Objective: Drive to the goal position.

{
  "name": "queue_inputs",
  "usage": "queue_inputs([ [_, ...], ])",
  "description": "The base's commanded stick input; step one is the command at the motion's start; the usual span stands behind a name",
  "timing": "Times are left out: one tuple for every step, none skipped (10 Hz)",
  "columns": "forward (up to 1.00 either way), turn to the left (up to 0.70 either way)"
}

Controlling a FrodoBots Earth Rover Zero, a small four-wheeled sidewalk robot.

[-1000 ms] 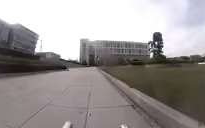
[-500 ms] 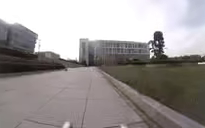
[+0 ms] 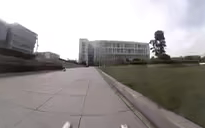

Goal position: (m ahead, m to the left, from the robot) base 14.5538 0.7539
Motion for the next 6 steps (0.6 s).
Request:
queue_inputs([
  [0.99, 0.0],
  [0.99, 0.0],
  [0.99, 0.0],
  [0.99, 0.0],
  [0.99, 0.0],
  [0.99, 0.0],
])
